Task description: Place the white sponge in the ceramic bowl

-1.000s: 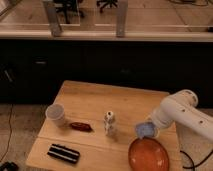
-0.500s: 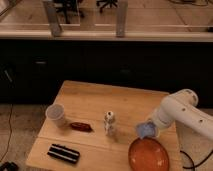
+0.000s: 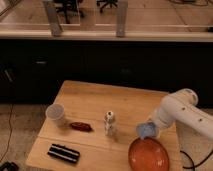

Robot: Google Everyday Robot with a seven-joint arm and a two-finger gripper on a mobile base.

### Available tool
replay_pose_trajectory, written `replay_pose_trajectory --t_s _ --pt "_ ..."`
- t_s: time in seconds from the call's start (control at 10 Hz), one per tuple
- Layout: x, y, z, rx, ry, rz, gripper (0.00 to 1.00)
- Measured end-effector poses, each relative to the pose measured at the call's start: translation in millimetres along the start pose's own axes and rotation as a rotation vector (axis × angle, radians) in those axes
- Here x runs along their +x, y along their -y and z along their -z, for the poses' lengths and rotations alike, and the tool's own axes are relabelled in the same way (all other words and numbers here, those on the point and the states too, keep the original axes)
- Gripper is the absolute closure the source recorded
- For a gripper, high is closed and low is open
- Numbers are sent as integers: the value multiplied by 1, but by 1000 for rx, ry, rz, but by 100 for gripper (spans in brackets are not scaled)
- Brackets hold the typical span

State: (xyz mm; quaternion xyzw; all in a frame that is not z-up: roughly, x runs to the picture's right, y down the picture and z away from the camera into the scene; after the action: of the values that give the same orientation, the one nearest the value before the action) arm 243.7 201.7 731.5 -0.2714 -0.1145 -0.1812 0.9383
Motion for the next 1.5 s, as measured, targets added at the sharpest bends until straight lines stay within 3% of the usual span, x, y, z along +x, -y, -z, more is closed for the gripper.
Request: replay_pose_trajectory --t_s 1.5 --pt "2 -5 -5 -47 7 30 97"
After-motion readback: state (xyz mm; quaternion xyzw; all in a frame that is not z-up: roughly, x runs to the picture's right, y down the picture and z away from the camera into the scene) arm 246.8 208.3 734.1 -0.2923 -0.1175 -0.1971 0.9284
